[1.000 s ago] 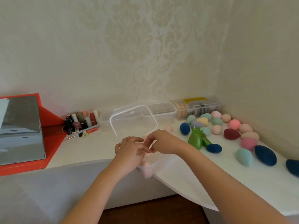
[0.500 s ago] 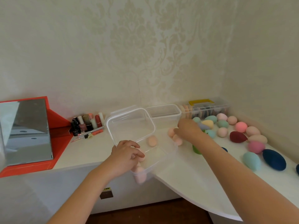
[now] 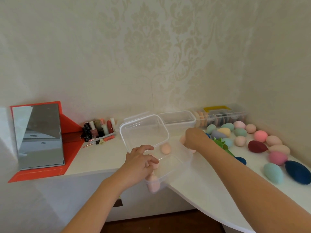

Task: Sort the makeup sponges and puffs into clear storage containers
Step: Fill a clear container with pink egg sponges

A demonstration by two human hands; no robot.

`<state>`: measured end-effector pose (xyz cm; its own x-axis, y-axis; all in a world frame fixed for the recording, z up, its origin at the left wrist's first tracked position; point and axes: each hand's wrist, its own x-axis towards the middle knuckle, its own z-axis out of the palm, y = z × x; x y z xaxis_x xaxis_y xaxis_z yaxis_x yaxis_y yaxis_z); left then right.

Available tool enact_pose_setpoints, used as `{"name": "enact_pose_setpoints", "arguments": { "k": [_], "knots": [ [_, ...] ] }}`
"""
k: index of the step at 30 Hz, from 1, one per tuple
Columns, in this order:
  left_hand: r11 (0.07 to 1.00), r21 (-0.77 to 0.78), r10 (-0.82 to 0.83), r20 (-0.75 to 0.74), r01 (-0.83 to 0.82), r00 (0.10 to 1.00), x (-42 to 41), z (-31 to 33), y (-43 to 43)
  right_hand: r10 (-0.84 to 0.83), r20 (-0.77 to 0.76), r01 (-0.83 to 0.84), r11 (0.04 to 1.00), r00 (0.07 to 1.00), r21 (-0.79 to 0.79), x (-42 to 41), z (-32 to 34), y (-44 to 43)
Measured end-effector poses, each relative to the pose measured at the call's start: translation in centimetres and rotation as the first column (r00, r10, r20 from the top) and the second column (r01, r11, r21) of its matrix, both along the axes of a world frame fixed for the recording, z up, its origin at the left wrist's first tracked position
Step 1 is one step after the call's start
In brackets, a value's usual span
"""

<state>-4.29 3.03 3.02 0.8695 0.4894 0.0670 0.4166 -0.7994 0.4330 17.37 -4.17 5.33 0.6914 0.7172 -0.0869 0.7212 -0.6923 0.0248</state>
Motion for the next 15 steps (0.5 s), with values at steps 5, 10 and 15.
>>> {"name": "enact_pose_setpoints", "arguments": {
  "k": [5,10,15],
  "knots": [
    [0.993,-0.114,0.003,0.038,0.001,0.999,0.1,-0.1,0.4,0.052,-0.013,-0.043,0.92,0.999,0.389,-2.0,3.9,-1.6],
    [0.995,-0.102,-0.004,0.033,0.007,0.999,0.5,0.3,0.2,0.462,-0.371,-0.205,0.805,0.805,0.557,-5.6,4.4,-2.7],
    [0.996,-0.087,-0.004,0.01,0.005,1.0,0.5,0.5,0.1,0.455,-0.415,-0.323,0.879,0.788,0.351,-6.6,2.5,-2.3]
  ]
}}
